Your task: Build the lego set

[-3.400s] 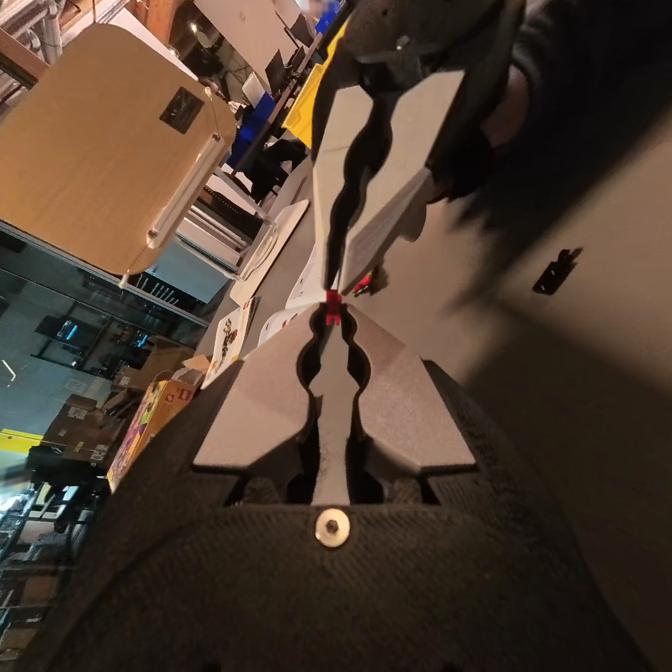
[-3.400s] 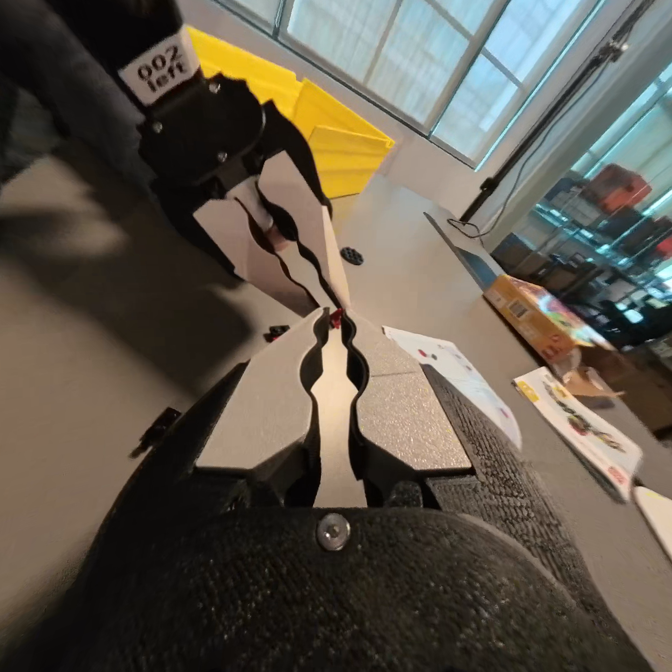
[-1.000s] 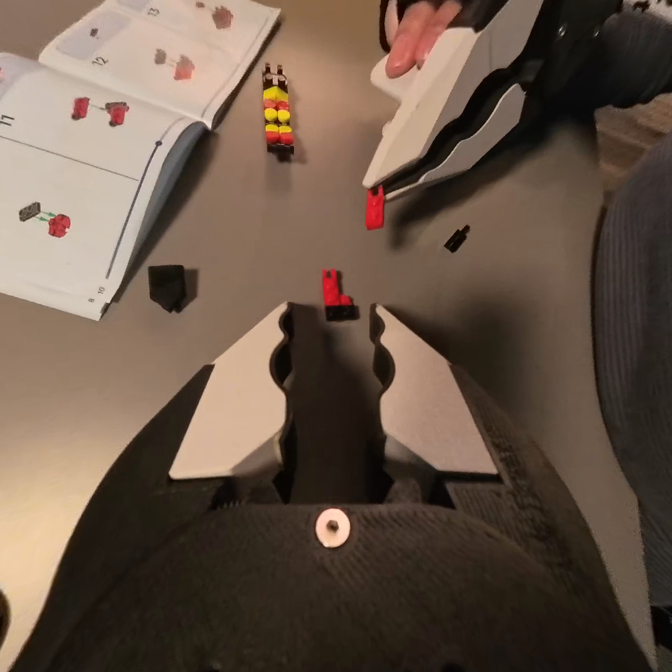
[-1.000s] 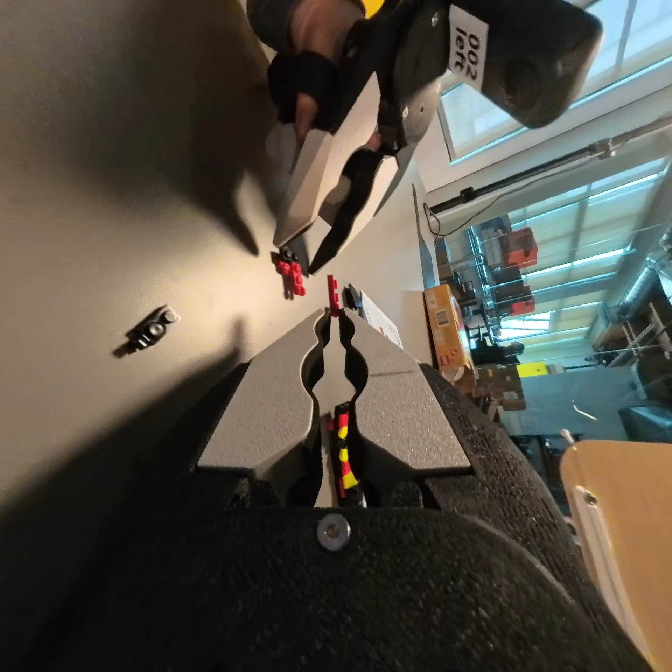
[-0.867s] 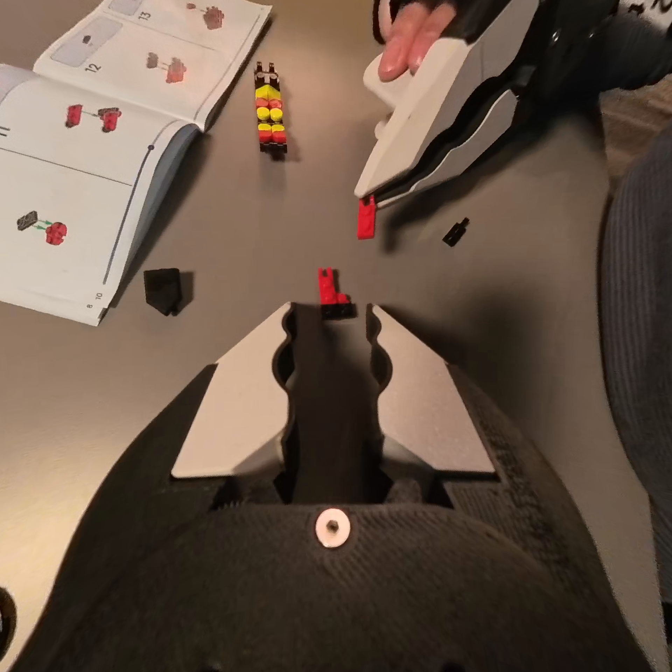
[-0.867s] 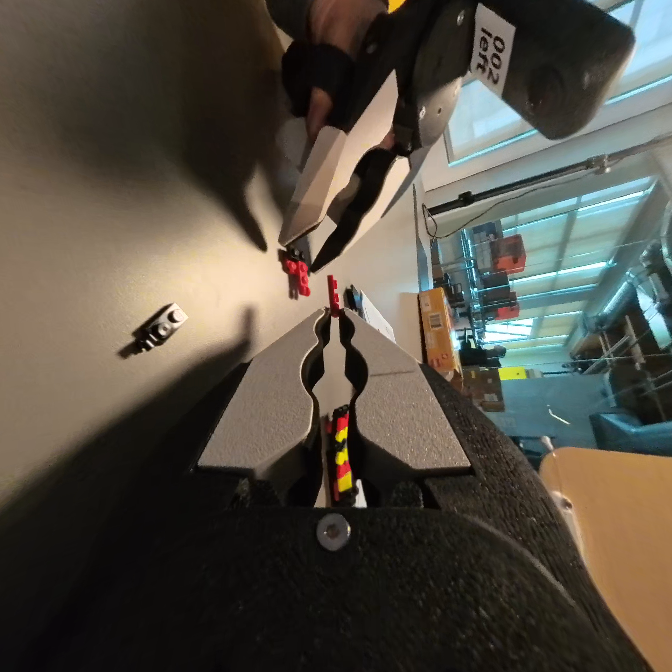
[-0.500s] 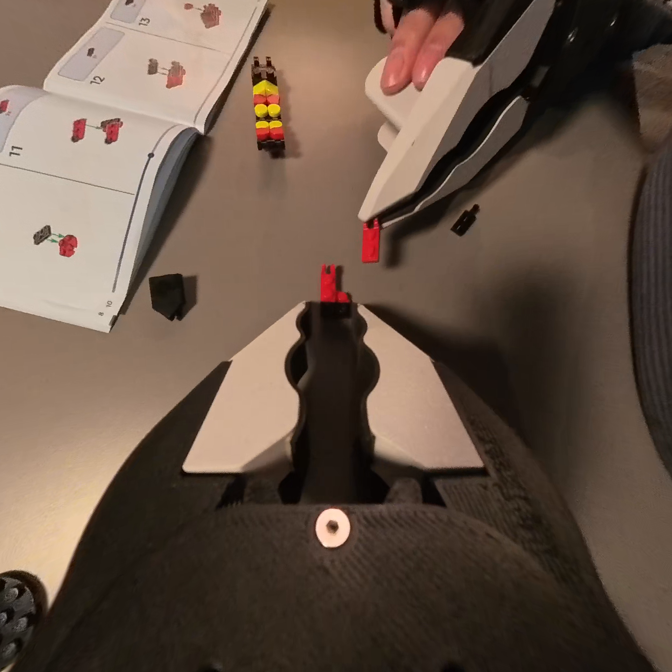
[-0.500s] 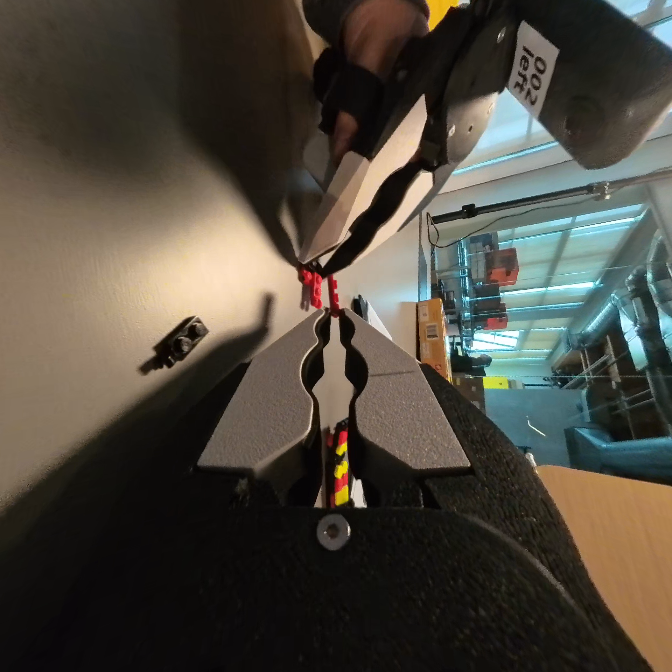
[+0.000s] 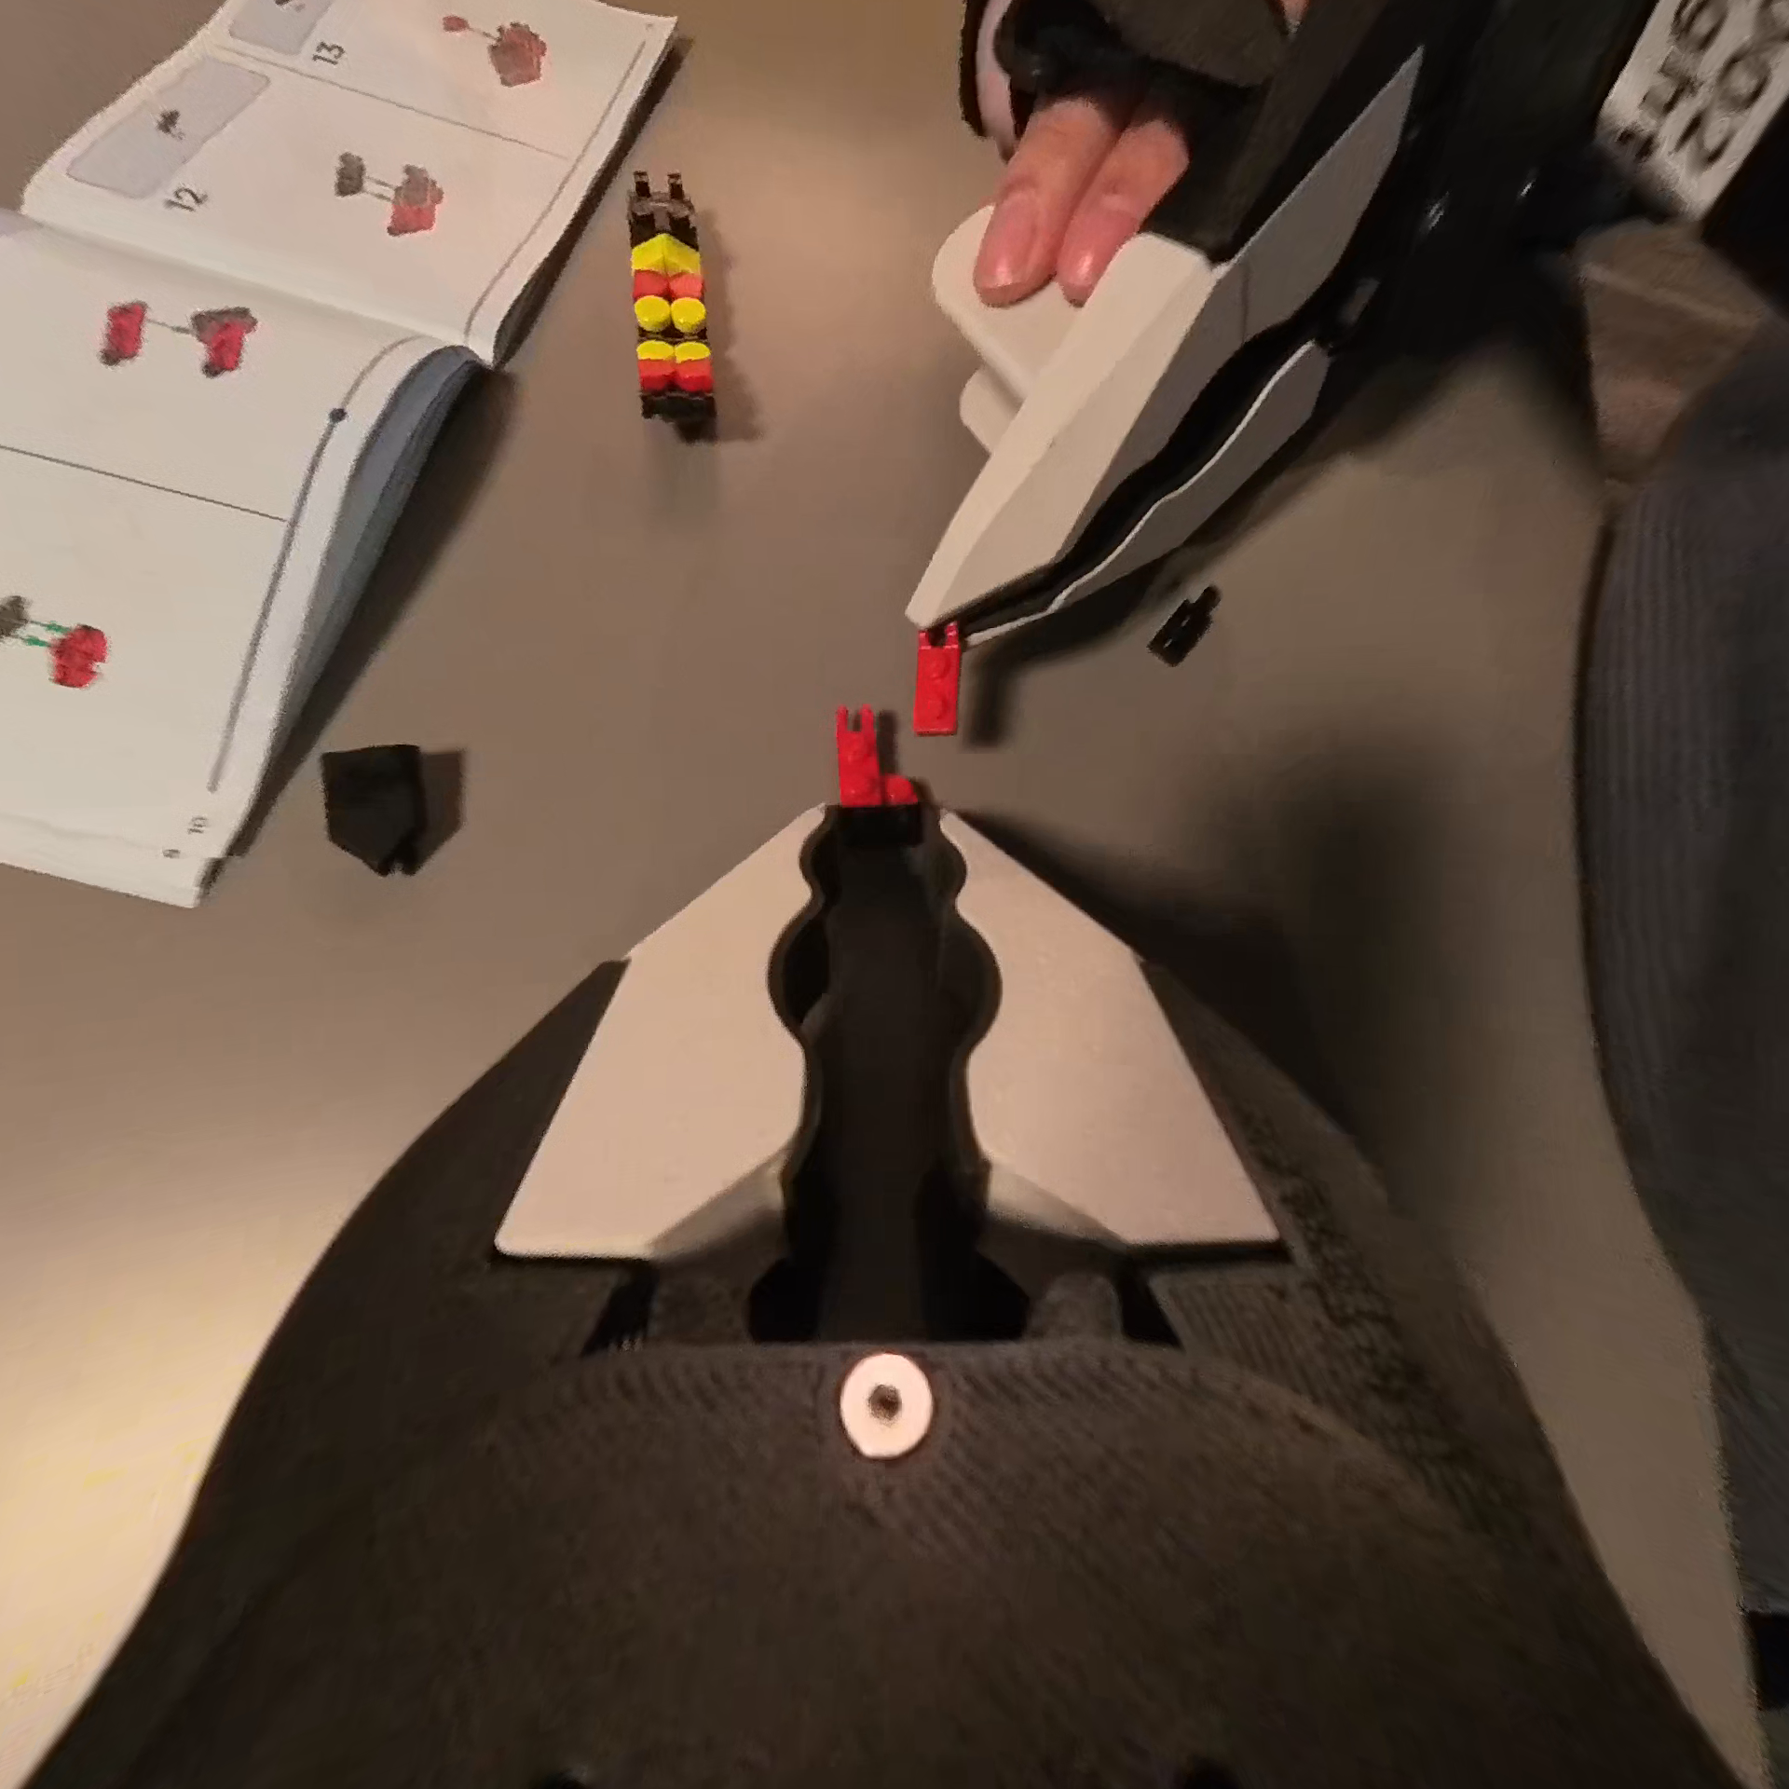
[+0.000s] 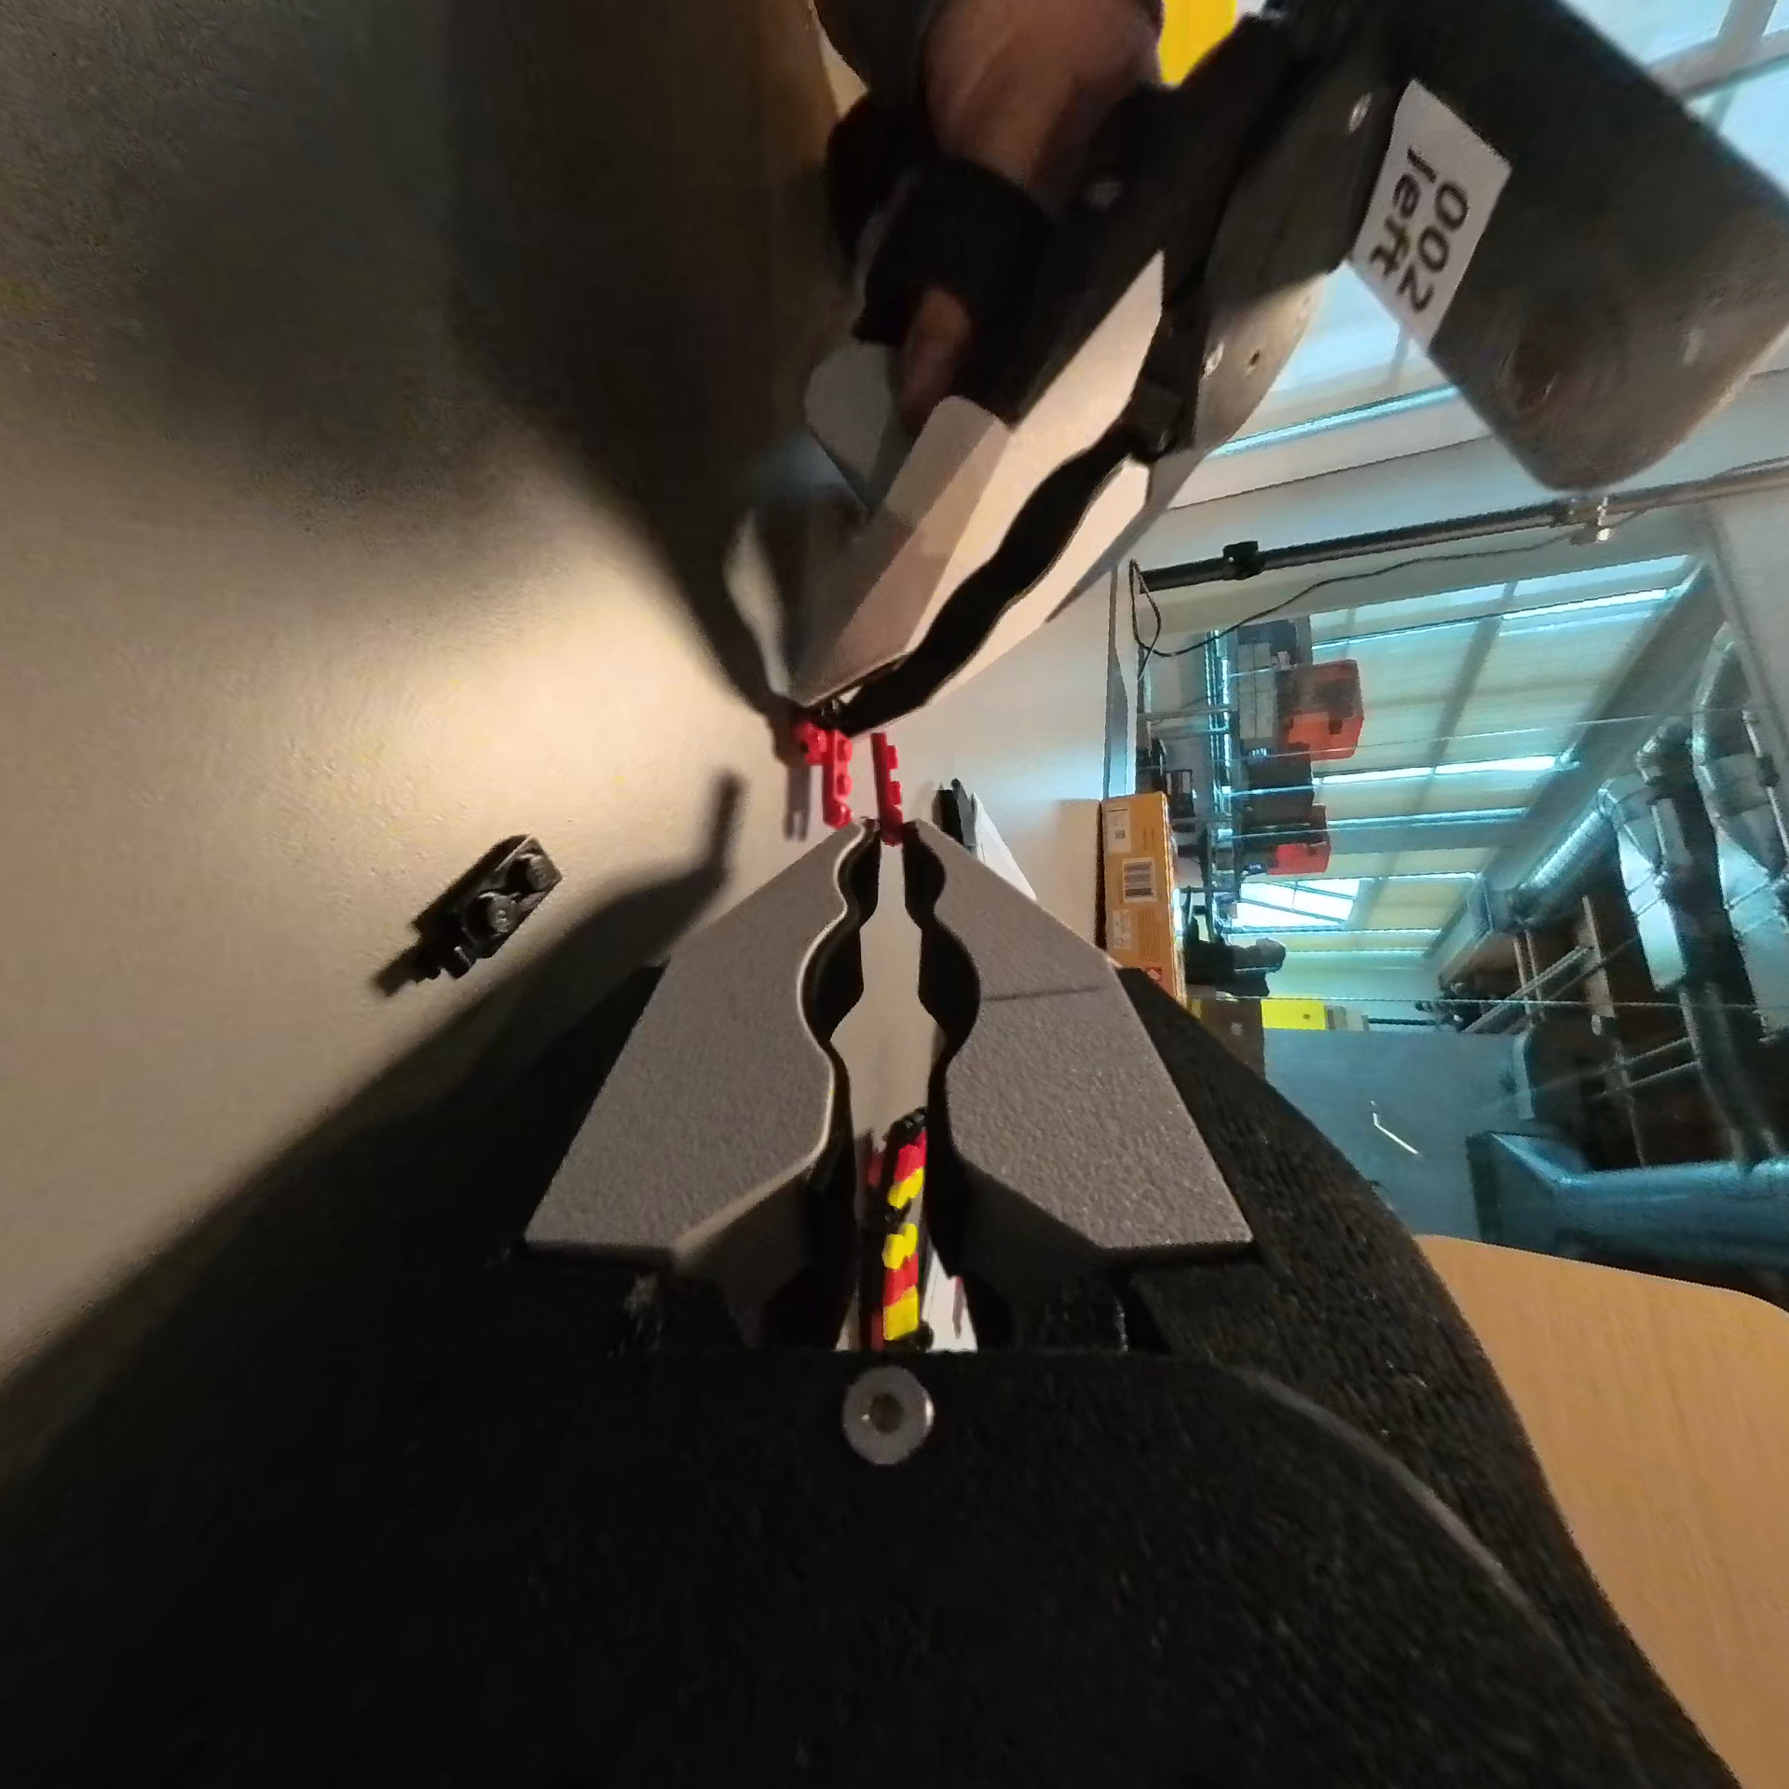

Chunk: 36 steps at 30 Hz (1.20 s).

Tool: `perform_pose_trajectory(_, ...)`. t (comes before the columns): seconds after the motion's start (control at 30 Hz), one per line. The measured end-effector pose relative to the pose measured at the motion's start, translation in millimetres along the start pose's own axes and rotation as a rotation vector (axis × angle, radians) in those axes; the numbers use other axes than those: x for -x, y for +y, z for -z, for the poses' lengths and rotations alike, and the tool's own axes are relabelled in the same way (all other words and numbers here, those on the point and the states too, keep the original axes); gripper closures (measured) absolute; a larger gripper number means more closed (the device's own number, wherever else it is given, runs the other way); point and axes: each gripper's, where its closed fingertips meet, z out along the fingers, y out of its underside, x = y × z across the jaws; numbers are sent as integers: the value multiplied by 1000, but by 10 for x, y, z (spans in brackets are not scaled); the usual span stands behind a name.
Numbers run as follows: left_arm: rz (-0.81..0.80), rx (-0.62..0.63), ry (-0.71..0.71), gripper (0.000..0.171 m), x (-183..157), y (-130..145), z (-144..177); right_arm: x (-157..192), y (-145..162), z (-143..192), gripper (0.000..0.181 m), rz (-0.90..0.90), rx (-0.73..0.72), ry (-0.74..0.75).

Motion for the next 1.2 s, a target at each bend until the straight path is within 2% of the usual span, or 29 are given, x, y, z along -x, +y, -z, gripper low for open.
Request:
perform_pose_trajectory(0.2, 254, -76, 138, 156, -64, -98, 16, 51, 7, 3, 179, -1, -3, -31)
perform_pose_trajectory(0.37, 369, -91, 208, 155, -87, -109, 25, 87, 11, -6, 179, -54, -10, -70)
perform_pose_trajectory(1.2, 387, -66, 229, 155, -145, -104, -8, 148, -91, -98, 174, -36, -12, -92)
